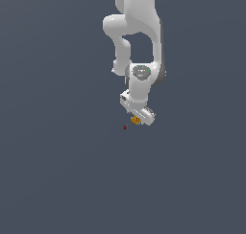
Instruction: Pick up the object and move it to a goal position.
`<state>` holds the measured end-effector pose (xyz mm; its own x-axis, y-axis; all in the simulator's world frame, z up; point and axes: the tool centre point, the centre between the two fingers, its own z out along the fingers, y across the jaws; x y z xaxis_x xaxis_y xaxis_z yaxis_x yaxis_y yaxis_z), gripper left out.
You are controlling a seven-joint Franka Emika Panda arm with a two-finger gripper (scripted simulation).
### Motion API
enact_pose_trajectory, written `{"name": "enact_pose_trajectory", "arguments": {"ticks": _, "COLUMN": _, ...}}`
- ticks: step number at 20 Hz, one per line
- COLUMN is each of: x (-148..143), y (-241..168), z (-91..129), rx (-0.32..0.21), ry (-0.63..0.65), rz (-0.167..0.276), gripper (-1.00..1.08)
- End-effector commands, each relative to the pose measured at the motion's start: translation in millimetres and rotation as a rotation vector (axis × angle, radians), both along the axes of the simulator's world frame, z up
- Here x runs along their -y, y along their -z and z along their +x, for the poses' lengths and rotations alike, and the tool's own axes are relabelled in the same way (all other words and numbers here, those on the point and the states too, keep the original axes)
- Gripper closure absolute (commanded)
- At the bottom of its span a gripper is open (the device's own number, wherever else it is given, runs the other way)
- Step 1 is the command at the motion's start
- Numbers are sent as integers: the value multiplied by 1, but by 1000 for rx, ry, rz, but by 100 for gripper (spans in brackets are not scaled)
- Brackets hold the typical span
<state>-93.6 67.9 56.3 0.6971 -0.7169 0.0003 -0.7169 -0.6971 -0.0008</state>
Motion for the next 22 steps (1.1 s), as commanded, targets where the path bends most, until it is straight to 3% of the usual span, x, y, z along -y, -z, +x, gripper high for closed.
{"name": "enact_pose_trajectory", "arguments": {"ticks": 1, "x": 0, "y": 9, "z": -1, "rx": -1, "ry": 1, "rz": 0, "gripper": -92}}
{"name": "enact_pose_trajectory", "arguments": {"ticks": 12, "x": 0, "y": 41, "z": -1, "rx": -1, "ry": 3, "rz": 0, "gripper": -92}}
{"name": "enact_pose_trajectory", "arguments": {"ticks": 13, "x": 0, "y": 41, "z": -1, "rx": -1, "ry": 3, "rz": 0, "gripper": 108}}
{"name": "enact_pose_trajectory", "arguments": {"ticks": 22, "x": 0, "y": 41, "z": -1, "rx": -1, "ry": 3, "rz": 0, "gripper": 108}}
